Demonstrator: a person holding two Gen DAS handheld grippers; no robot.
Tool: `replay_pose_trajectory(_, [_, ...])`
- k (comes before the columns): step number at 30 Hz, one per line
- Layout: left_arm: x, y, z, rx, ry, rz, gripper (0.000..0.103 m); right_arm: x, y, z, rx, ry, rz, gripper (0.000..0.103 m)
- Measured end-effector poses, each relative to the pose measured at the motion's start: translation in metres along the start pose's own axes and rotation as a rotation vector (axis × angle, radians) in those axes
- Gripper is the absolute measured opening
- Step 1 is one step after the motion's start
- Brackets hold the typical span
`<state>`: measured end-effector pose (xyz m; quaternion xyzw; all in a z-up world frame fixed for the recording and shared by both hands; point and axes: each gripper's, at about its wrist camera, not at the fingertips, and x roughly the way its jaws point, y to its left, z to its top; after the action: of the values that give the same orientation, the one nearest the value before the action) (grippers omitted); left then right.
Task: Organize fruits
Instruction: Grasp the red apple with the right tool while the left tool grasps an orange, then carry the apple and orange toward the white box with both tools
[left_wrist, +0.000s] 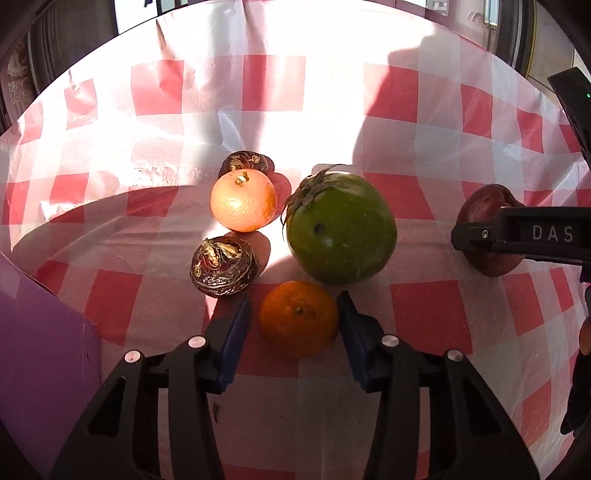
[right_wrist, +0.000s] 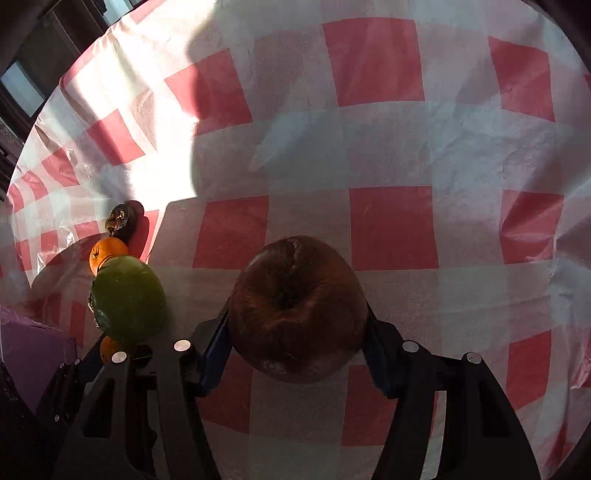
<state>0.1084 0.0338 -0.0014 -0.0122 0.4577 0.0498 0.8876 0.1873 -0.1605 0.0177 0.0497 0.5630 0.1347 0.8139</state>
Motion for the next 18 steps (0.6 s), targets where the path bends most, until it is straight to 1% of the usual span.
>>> replay_pose_trajectory(1, [0.001, -0.002, 0.002, 0.015, 0.005, -0.001, 0.038, -0.006, -0.008, -0.009, 0.026, 0.001, -0.001, 0.061])
replay_pose_trajectory(3, [0.0, -0.004, 0.004, 0.032, 0.015, -0.015, 0.037, -0.017, -0.02, -0.031, 0.059, 0.003, -0.013, 0.061])
replay_pose_trajectory(7, [-0.006, -0.009, -0.002, 0.054, 0.086, -0.05, 0.036, -0.041, -0.034, -0.079, 0.093, 0.016, -0.034, 0.061])
replay_pose_trajectory(11, [-0.028, -0.023, -0.027, 0.114, 0.16, -0.094, 0.036, -0.063, -0.034, -0.125, 0.11, 0.036, -0.054, 0.061])
replay_pose_trajectory(15, [-0.059, -0.043, -0.064, 0.236, 0.204, -0.13, 0.036, -0.08, -0.027, -0.167, 0.12, 0.057, -0.074, 0.061])
replay_pose_trajectory(18, [-0.074, -0.046, -0.082, 0.286, 0.229, -0.155, 0.036, -0.092, -0.025, -0.194, 0.125, 0.078, -0.093, 0.061])
